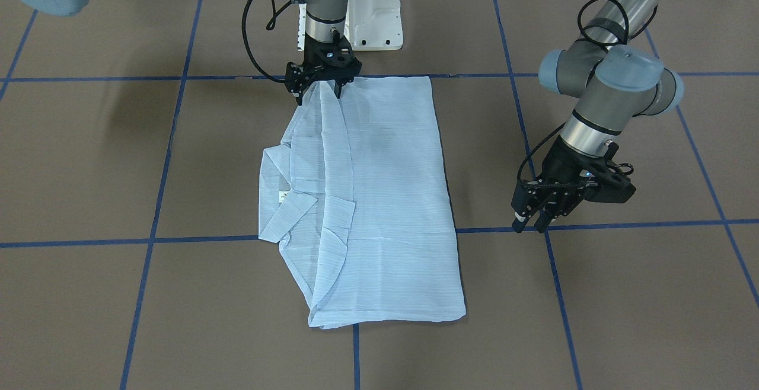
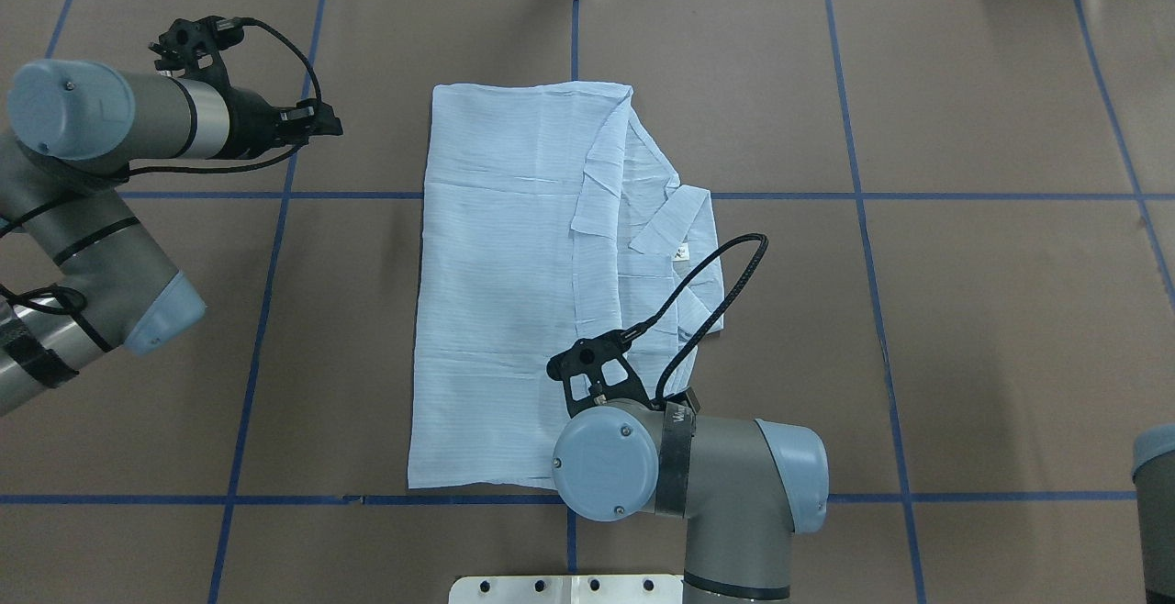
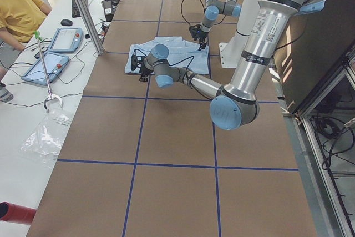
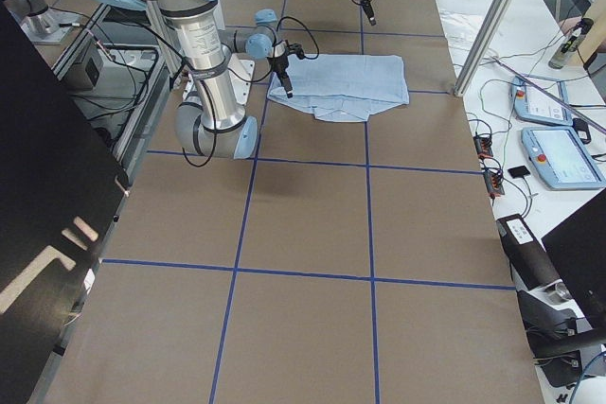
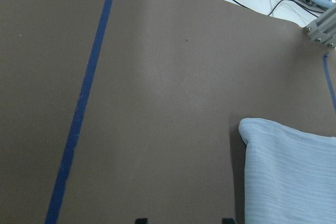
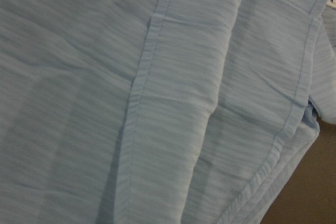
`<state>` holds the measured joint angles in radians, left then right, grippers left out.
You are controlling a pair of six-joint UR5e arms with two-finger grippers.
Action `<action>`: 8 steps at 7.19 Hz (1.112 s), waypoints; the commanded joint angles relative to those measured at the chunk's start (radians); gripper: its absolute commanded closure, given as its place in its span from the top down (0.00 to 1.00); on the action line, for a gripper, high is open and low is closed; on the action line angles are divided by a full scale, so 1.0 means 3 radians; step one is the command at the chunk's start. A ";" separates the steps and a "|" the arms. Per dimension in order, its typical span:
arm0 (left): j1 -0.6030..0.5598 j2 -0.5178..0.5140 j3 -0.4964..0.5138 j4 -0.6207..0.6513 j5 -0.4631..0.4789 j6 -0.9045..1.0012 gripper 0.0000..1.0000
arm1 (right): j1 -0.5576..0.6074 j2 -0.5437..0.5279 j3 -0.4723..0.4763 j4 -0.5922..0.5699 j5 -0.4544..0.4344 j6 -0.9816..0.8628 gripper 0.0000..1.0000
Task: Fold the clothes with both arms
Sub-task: 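Slide the right gripper along the shirt edge nearest the robot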
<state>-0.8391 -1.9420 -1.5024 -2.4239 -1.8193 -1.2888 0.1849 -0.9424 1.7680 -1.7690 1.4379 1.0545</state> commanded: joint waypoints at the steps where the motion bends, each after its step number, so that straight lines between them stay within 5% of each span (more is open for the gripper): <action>1: 0.0000 0.0000 -0.0023 -0.0005 0.0000 -0.0014 0.58 | 0.0125 -0.0034 -0.0028 -0.0009 0.0034 -0.0109 1.00; 4: -0.0010 0.0000 -0.0080 0.0006 -0.0025 -0.0020 0.58 | 0.0365 -0.0411 0.0114 0.0027 0.0161 -0.0319 1.00; 6: -0.0066 0.0000 -0.0121 0.0016 -0.0092 -0.0025 0.58 | 0.0416 -0.0758 0.0532 0.0027 0.0213 -0.0284 1.00; 8: -0.0082 0.0000 -0.0141 0.0026 -0.0117 -0.0030 0.58 | 0.0381 -0.0694 0.0606 0.0032 0.0213 0.0117 1.00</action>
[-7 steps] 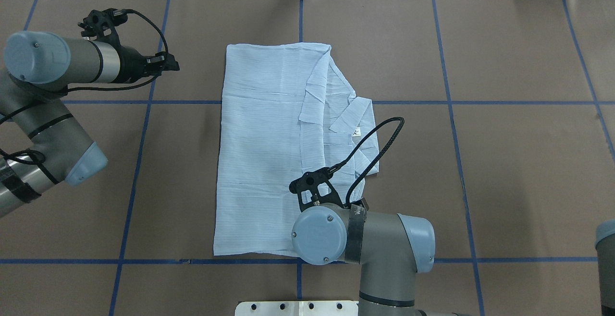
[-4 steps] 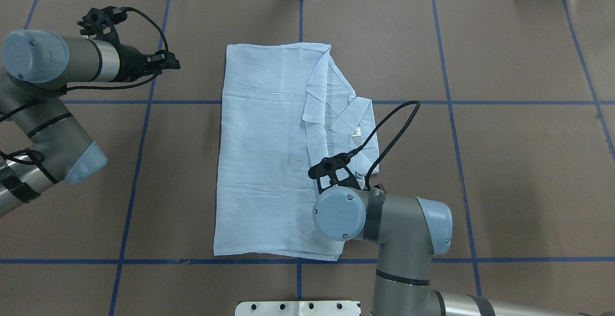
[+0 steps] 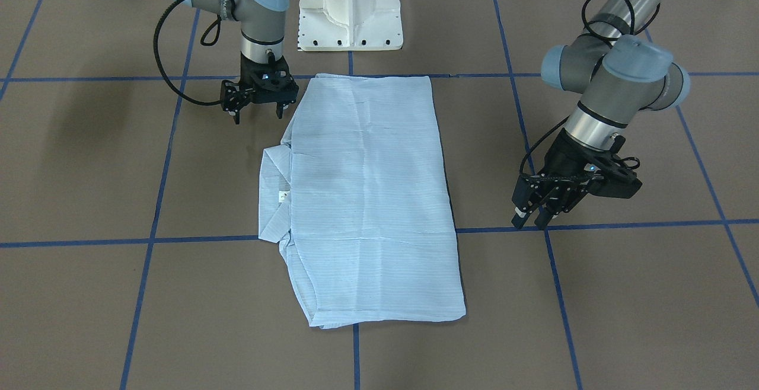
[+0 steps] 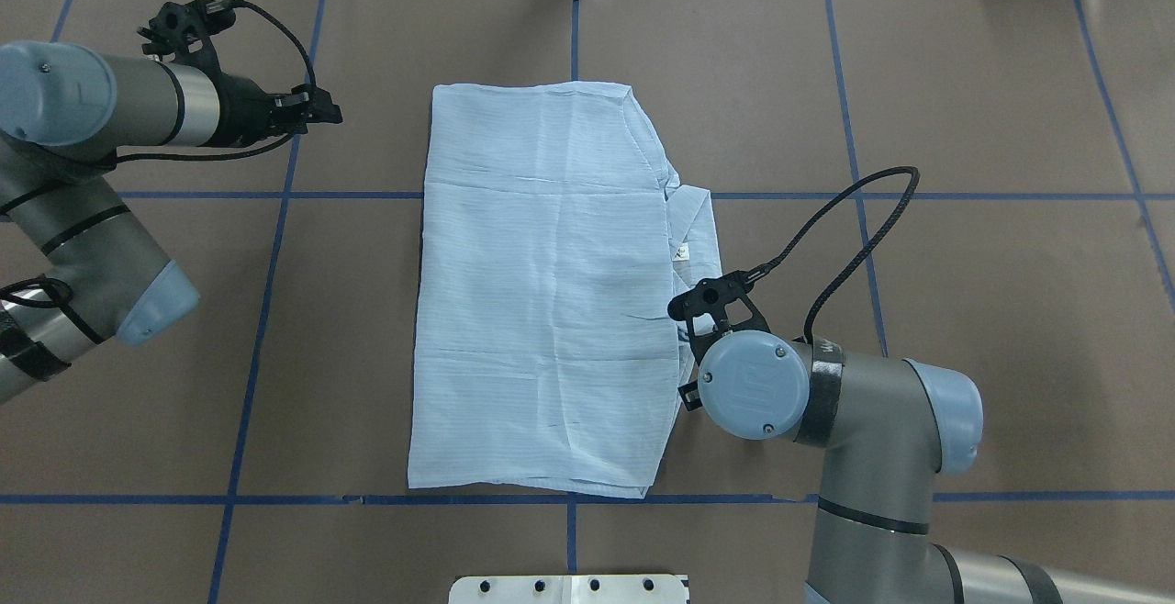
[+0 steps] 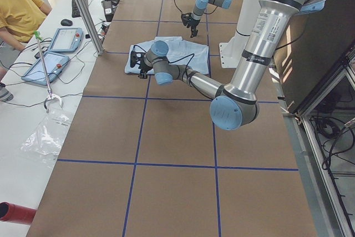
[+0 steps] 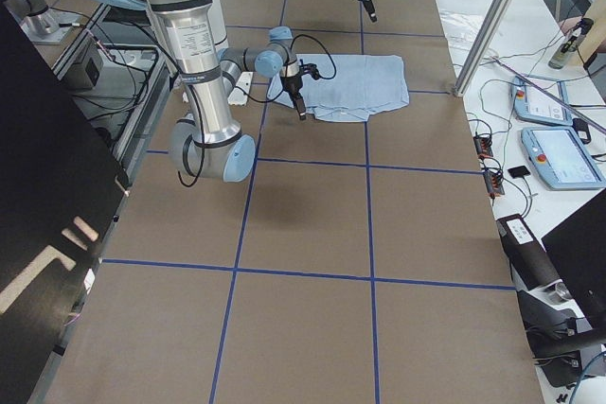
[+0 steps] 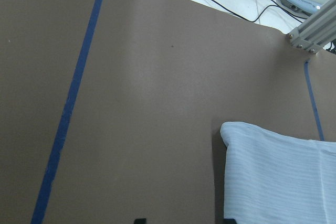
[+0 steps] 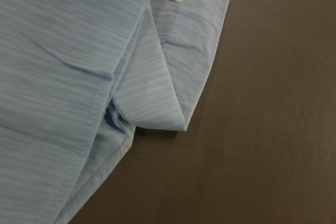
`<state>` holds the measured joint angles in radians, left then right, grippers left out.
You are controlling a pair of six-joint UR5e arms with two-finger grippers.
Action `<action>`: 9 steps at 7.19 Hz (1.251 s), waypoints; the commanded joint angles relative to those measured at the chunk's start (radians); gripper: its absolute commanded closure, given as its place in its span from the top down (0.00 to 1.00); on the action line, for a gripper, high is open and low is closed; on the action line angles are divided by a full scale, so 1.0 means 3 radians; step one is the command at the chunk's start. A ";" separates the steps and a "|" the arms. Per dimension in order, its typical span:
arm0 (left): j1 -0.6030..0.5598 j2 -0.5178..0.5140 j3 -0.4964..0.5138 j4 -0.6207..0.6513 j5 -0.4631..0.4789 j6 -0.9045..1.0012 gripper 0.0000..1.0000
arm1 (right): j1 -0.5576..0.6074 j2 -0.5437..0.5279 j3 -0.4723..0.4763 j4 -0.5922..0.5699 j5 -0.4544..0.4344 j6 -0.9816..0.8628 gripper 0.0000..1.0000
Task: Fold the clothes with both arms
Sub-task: 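Slide the right gripper along the shirt edge nearest the robot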
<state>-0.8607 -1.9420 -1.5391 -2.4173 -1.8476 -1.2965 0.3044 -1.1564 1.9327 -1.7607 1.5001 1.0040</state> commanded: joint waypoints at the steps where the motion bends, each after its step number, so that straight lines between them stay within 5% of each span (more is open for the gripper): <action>1: -0.0010 0.0000 -0.0024 0.0014 -0.0089 -0.0039 0.58 | -0.0119 0.0086 0.0011 0.0009 0.0000 0.0846 1.00; 5: -0.0010 0.0005 -0.0013 0.0020 -0.0085 -0.0050 0.58 | -0.0385 0.0132 0.0000 0.0877 -0.0020 0.3157 1.00; 9: -0.0005 0.0051 -0.0013 0.0015 -0.0074 -0.0050 0.58 | -0.0503 0.0087 -0.0005 0.0919 -0.0030 0.4607 0.99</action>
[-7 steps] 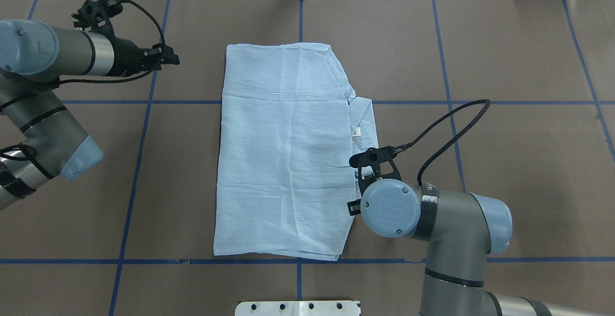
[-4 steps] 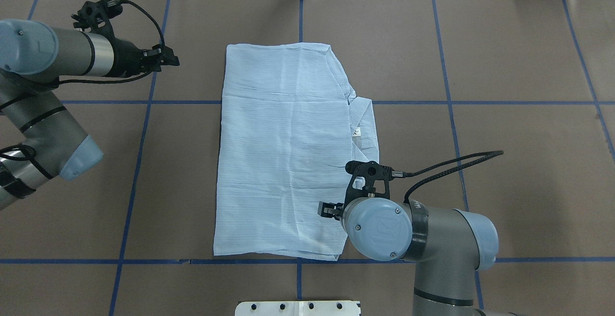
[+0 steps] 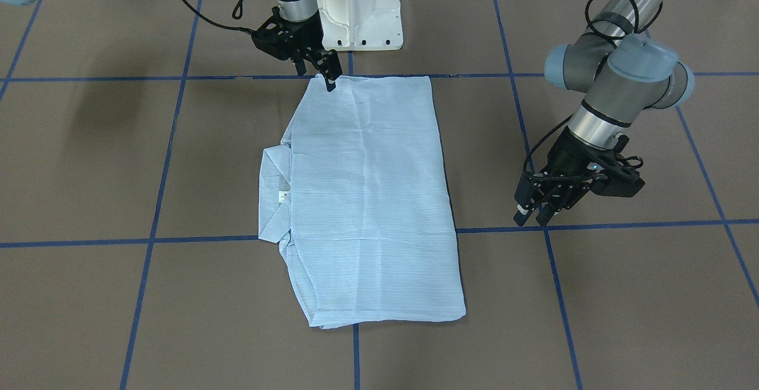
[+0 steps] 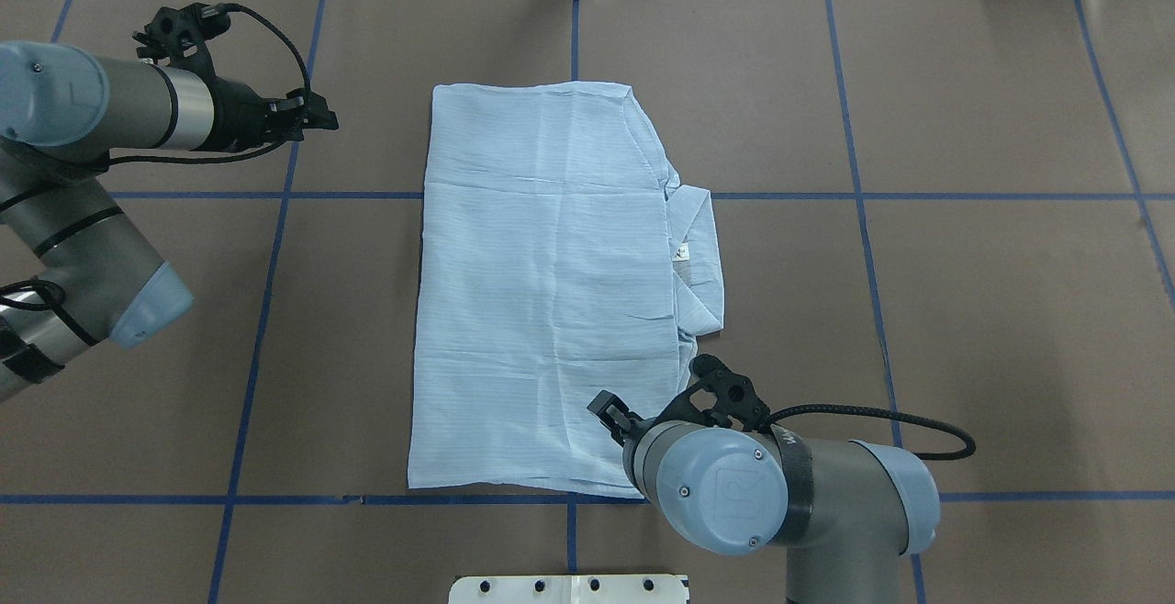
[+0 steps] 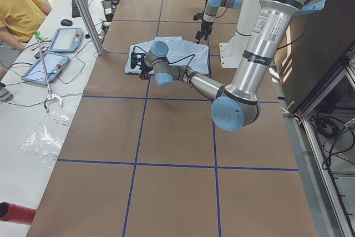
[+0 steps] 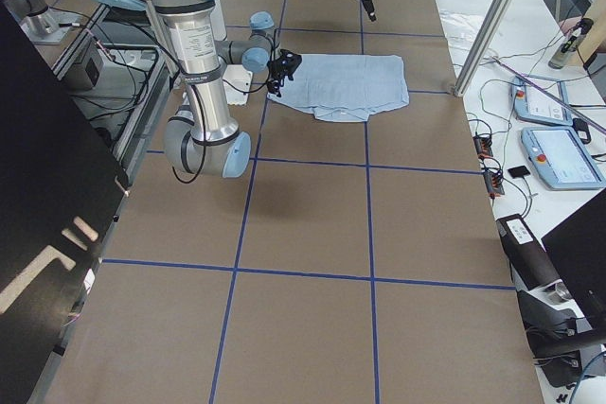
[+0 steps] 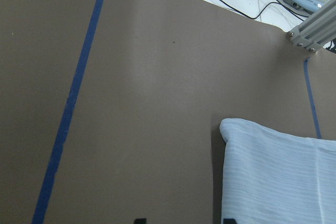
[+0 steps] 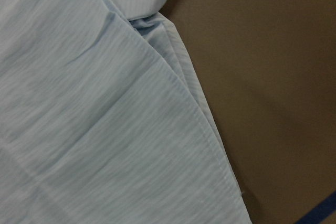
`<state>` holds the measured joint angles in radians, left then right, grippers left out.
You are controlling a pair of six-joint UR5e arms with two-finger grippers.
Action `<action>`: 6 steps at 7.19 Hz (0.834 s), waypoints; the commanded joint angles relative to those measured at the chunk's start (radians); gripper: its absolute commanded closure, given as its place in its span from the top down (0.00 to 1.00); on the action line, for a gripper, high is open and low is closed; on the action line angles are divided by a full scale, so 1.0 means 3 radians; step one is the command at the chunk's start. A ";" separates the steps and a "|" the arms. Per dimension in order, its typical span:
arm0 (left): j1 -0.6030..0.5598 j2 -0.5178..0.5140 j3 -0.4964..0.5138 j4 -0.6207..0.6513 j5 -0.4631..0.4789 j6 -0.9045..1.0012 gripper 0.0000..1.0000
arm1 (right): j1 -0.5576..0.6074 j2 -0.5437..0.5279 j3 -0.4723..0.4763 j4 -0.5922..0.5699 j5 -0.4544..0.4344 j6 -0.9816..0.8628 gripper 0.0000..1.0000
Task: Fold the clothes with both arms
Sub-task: 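Pinch the near corner with the right gripper while the left lowers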
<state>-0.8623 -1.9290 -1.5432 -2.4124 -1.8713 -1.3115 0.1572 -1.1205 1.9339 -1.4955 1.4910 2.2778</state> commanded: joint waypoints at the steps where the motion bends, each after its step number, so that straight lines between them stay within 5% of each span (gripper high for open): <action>1: 0.0001 0.0008 0.0000 -0.0002 0.0005 0.0000 0.58 | -0.0023 -0.0034 -0.0019 0.0061 0.0005 0.0414 0.99; 6: 0.0006 0.0008 0.0005 -0.0002 0.0010 0.0000 0.58 | -0.0084 -0.0039 -0.0152 0.0061 0.0036 0.0420 0.93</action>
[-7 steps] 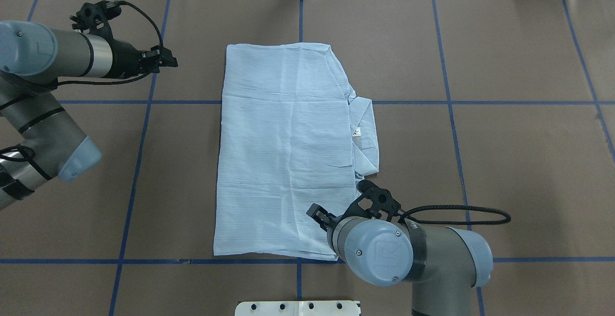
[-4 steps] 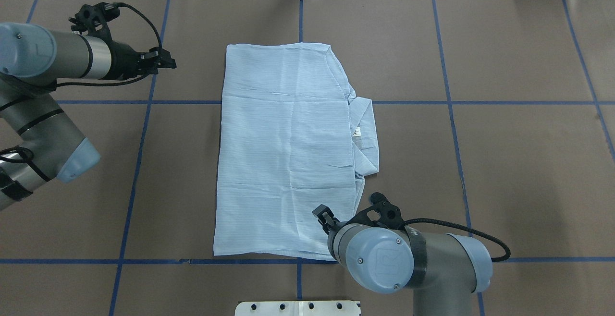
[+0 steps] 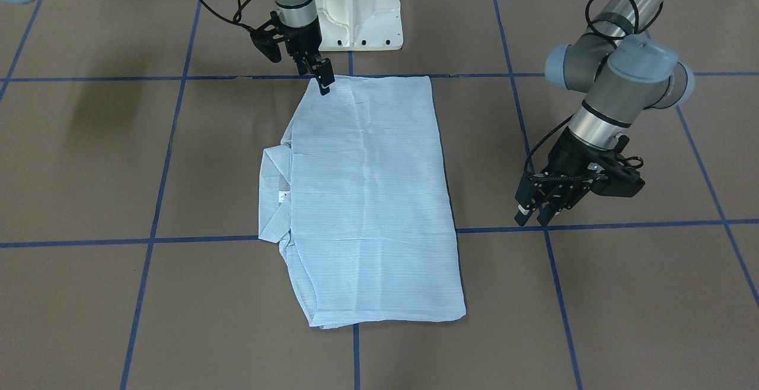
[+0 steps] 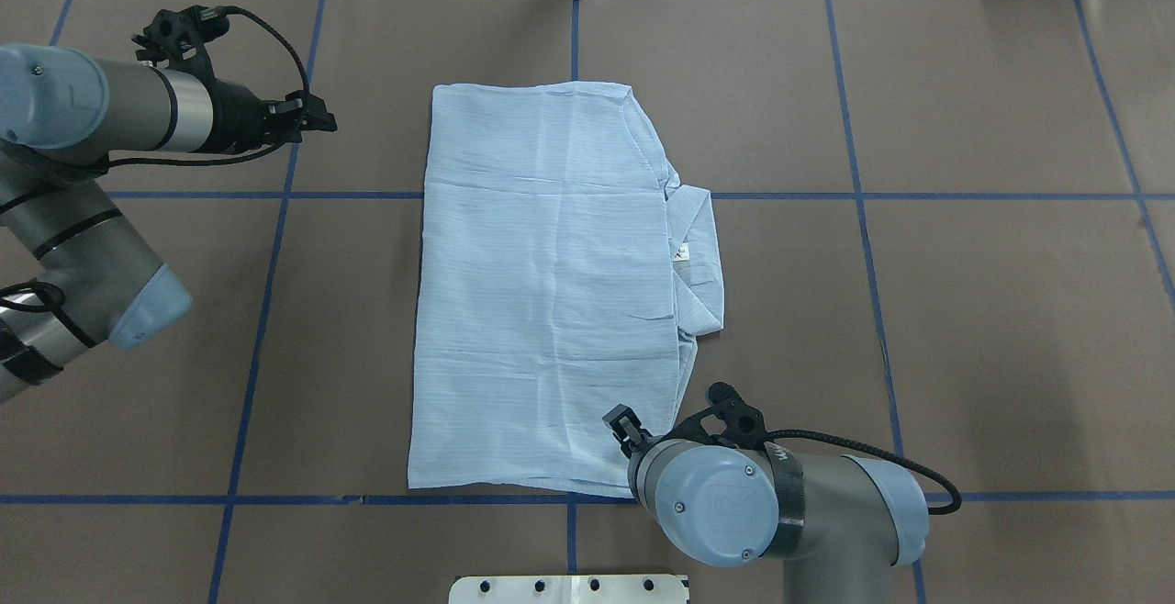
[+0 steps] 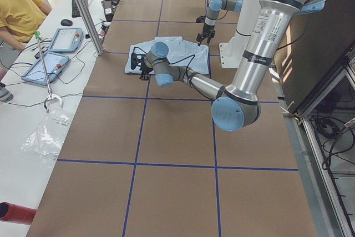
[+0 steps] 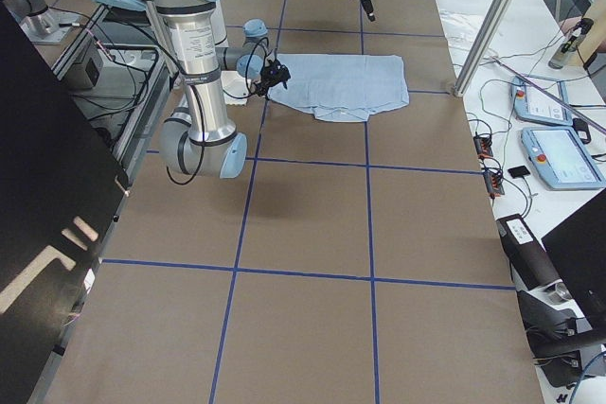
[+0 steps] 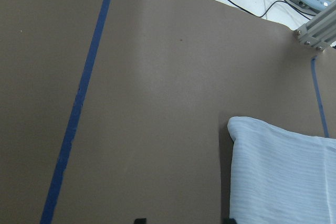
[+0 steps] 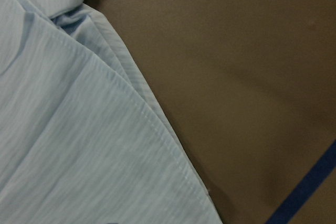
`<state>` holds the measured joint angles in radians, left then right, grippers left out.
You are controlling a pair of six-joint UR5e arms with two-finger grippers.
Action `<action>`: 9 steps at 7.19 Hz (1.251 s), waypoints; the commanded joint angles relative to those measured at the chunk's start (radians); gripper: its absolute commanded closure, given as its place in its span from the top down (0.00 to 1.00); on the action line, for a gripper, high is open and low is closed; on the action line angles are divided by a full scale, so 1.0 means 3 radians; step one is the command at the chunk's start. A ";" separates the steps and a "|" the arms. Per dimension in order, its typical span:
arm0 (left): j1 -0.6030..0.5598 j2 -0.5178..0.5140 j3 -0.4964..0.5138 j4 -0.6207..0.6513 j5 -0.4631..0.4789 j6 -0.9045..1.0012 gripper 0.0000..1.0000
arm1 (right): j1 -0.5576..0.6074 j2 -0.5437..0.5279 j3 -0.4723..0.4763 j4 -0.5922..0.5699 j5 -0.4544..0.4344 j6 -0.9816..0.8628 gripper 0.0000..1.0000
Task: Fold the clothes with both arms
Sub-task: 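Pinch the near corner with the right gripper while the left lowers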
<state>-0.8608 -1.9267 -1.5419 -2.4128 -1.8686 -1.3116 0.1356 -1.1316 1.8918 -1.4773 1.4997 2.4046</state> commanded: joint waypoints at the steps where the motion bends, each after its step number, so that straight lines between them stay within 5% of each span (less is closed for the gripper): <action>1: 0.0001 0.0000 0.0001 0.0000 0.0001 0.0000 0.58 | -0.0022 -0.0002 -0.0017 0.0000 0.0007 -0.0008 0.92; 5: 0.0001 0.0000 0.0001 0.0005 0.0001 0.0000 0.58 | -0.0038 0.0014 -0.0022 0.0000 0.0007 -0.0008 0.74; 6: -0.0004 0.0000 0.0001 0.0005 0.0001 0.0000 0.58 | -0.0038 0.0009 -0.0027 -0.0005 0.0007 -0.0008 0.61; 7: -0.0004 0.0000 0.0001 0.0000 0.0001 0.0000 0.58 | -0.0033 0.0019 -0.0032 0.0000 0.0012 -0.0008 0.18; 9: -0.0004 0.0000 -0.0004 0.0000 0.0001 0.0000 0.58 | -0.0043 0.0029 -0.0007 0.0000 0.0012 -0.0018 0.00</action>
<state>-0.8619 -1.9267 -1.5426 -2.4121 -1.8684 -1.3116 0.1236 -1.1260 1.8843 -1.4774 1.5031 2.4008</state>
